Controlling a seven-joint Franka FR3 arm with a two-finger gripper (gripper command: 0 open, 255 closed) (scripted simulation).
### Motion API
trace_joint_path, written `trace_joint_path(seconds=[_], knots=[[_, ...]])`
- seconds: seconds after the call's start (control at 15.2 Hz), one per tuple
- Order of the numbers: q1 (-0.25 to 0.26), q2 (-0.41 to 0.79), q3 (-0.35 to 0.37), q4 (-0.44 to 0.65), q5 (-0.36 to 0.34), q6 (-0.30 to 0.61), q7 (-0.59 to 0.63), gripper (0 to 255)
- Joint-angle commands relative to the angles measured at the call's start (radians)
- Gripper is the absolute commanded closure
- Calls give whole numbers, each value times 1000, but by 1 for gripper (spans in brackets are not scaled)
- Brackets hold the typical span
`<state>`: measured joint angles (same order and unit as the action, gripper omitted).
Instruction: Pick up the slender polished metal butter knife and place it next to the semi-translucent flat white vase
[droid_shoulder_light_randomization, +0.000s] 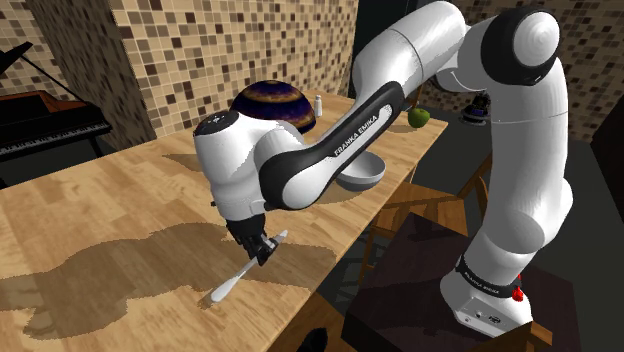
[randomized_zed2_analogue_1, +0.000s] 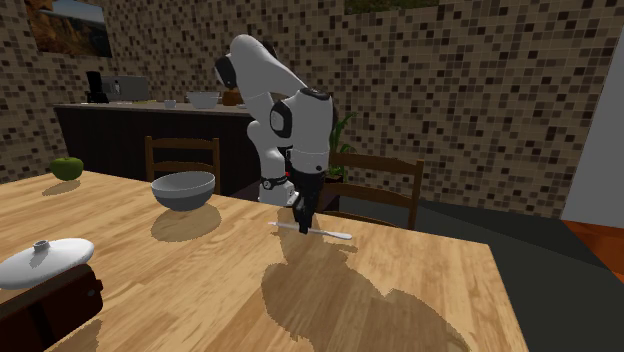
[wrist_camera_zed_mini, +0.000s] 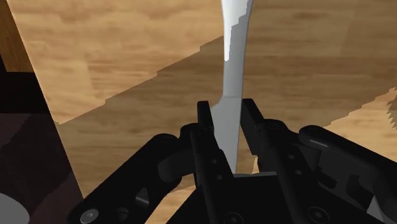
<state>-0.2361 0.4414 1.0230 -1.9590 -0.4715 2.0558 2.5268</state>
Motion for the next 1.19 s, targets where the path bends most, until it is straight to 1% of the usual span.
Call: trace_joint_path(seconds=[0.0, 0.59, 1.12], knots=[[-10, -16, 14, 7, 18, -19, -11, 255], [-54, -84, 68, 58, 91, -107, -59, 255], [-83, -134, 104, 120, 145, -193, -97, 255]])
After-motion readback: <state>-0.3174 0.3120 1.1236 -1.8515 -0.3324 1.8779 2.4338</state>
